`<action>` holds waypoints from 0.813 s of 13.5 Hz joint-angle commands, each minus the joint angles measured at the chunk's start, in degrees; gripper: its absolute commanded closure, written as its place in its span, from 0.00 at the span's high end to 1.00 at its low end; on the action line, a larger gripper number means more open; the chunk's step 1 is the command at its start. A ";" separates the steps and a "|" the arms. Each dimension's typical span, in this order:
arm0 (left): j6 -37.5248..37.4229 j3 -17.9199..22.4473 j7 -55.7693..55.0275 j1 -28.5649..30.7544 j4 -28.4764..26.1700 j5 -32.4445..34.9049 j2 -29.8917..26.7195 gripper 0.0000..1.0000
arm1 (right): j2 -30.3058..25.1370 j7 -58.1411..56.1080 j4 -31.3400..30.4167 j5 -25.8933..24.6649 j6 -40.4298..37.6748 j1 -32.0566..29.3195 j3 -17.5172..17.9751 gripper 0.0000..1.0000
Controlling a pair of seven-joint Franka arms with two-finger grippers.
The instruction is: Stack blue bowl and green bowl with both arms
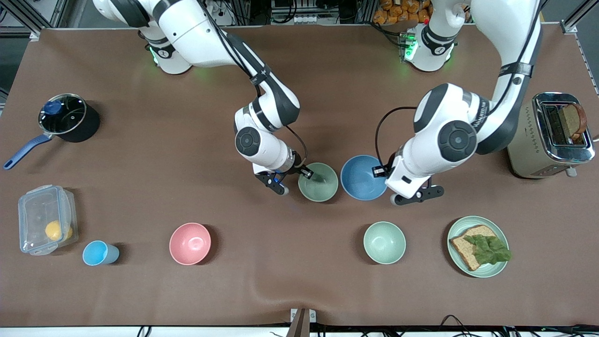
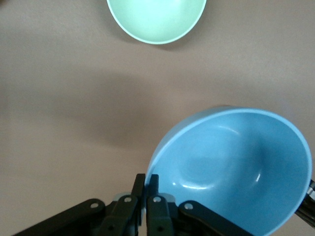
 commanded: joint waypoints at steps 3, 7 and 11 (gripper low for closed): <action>-0.38 0.31 -2.23 -1.02 0.87 0.30 0.81 0.00 | -4.77 9.94 0.26 0.15 -5.28 -0.43 -1.22 1.00; -0.38 0.31 -2.76 -1.19 0.96 0.21 0.89 0.00 | -11.20 18.39 0.35 0.15 -13.73 -3.59 -4.38 1.00; -0.38 0.31 -4.25 -2.25 2.01 0.21 1.16 0.00 | -9.90 25.96 0.52 -0.38 -10.25 -2.90 -7.98 1.00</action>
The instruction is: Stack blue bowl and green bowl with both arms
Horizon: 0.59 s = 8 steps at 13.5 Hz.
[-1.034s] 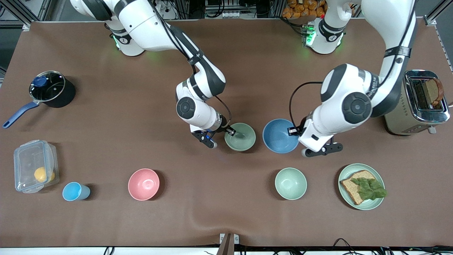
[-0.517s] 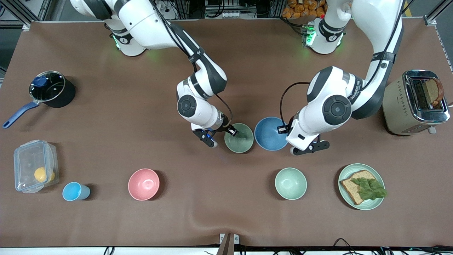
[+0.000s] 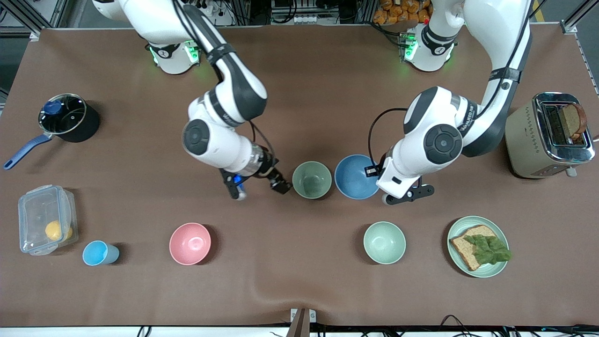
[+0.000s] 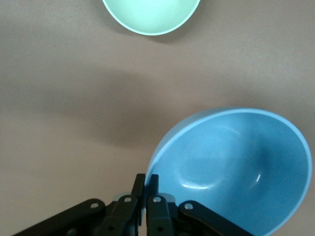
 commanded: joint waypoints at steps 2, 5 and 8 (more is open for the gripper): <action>-0.47 0.31 -2.10 -0.86 1.49 0.12 0.63 0.00 | 2.91 3.68 -0.90 -0.01 5.32 -0.01 -0.97 1.00; -0.47 0.31 -3.95 -2.09 1.66 0.21 0.72 0.00 | 6.52 3.24 -0.99 0.52 5.49 -1.15 -0.88 1.00; 0.06 0.31 -4.21 -2.87 1.66 0.12 1.24 0.00 | 9.95 2.89 -0.90 3.24 9.25 -1.08 -0.80 1.00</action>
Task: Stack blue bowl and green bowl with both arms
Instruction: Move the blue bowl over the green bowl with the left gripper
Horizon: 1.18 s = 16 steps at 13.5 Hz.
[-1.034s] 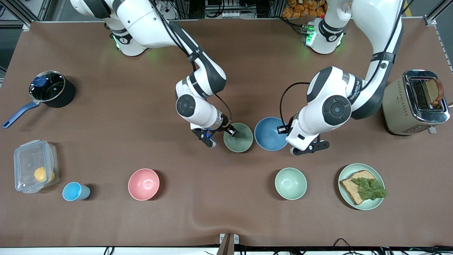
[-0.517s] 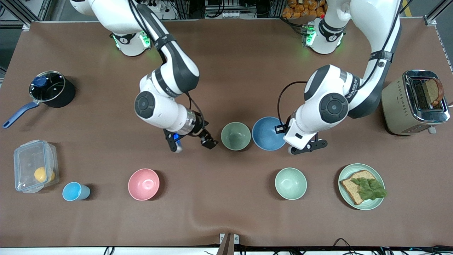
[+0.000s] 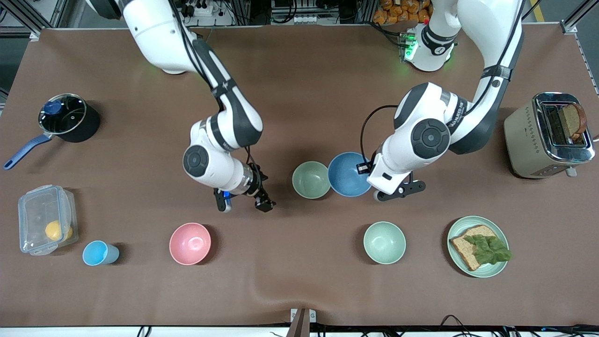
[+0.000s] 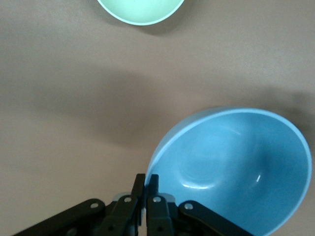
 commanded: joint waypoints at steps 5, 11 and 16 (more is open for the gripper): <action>3.53 0.40 -3.99 -4.00 0.96 0.48 3.94 0.00 | 3.90 0.18 0.78 2.10 5.95 2.00 0.56 1.00; 6.51 0.40 -7.06 -5.93 0.69 0.74 6.76 0.00 | 4.87 0.26 1.57 3.51 6.57 2.44 2.14 1.00; 10.29 0.40 -8.56 -6.81 -1.32 0.74 7.55 0.00 | 5.83 0.26 2.54 5.09 7.19 2.62 2.23 1.00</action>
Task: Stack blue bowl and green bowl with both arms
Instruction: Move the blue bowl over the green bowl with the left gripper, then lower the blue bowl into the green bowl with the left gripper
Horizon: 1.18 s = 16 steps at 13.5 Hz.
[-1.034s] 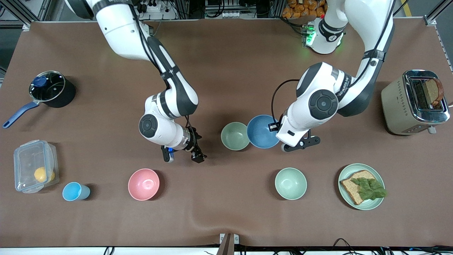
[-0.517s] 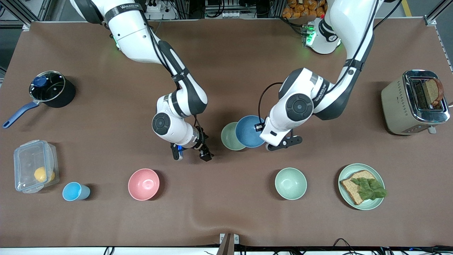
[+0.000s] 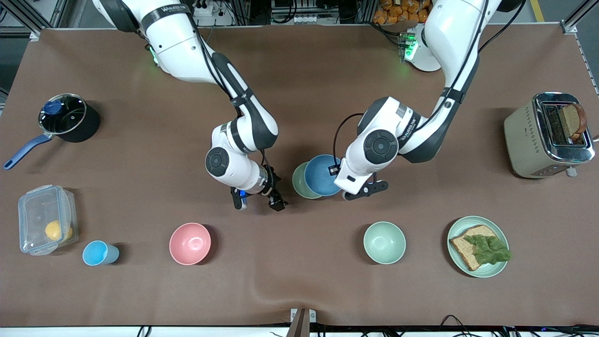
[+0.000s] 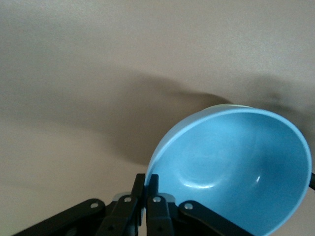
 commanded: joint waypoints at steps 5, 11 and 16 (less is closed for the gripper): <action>5.16 0.35 -1.72 -1.43 -2.49 0.48 0.78 0.00 | 2.26 0.44 3.08 2.33 0.45 0.19 0.47 1.00; 8.32 0.35 -2.95 -2.66 -2.40 0.56 2.36 0.00 | 2.78 0.61 3.61 2.33 1.15 0.54 0.56 1.00; 9.38 0.35 -3.22 -3.36 -2.49 0.65 3.33 0.00 | 2.96 0.61 3.70 2.33 2.12 0.63 0.91 1.00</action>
